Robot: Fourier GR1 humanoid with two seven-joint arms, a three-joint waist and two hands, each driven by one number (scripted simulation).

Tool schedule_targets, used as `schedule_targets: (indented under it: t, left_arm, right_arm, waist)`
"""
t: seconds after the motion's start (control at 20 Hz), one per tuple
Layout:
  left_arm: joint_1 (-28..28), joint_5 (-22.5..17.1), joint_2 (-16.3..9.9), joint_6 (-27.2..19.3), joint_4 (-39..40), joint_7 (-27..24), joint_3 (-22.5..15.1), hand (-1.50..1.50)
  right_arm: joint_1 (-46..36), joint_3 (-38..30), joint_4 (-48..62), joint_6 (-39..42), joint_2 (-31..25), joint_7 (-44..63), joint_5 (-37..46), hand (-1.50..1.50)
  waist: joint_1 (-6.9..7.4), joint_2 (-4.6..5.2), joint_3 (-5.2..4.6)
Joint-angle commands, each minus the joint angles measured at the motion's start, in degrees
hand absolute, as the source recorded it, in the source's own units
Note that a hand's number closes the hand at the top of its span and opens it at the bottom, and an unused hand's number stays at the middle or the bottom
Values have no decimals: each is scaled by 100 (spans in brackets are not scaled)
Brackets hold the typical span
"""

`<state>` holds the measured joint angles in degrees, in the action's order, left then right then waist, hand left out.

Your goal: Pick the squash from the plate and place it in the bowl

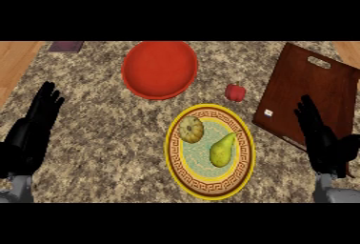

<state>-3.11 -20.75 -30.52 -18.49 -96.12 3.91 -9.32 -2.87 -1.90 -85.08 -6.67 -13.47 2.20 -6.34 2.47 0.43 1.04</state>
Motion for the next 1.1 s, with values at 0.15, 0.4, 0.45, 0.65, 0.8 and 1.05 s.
schedule_targets:
  t: [0.15,0.4,0.45,0.65,0.8,1.05]
  left_arm:
    - [-421,-334,308,318,8,-231,158,0]
    - [-353,-629,623,519,-41,-330,4,0]
    - [-400,-853,466,867,161,-434,237,0]
    - [-445,-961,558,1055,470,-563,353,0]
    - [-312,-898,571,1077,447,-601,351,0]
    - [-537,-898,609,1062,358,-390,226,0]
  right_arm:
    - [-1564,1471,136,-671,593,859,1491,-150]
    - [-1723,1757,693,-1879,-81,1640,3778,-150]
    - [-2003,1945,788,-2209,373,1882,4048,-150]
    - [-2881,2486,1275,-2345,687,2569,5376,-150]
    - [-3750,2493,1713,-1533,637,3414,5888,-150]
    - [-4750,2570,2500,722,878,4693,5641,-150]
  waist:
    - [8,-10,-127]
    - [-29,-22,-188]
    - [-4,0,-163]
    - [-115,-28,-131]
    - [-119,-45,-124]
    - [-38,-35,-131]
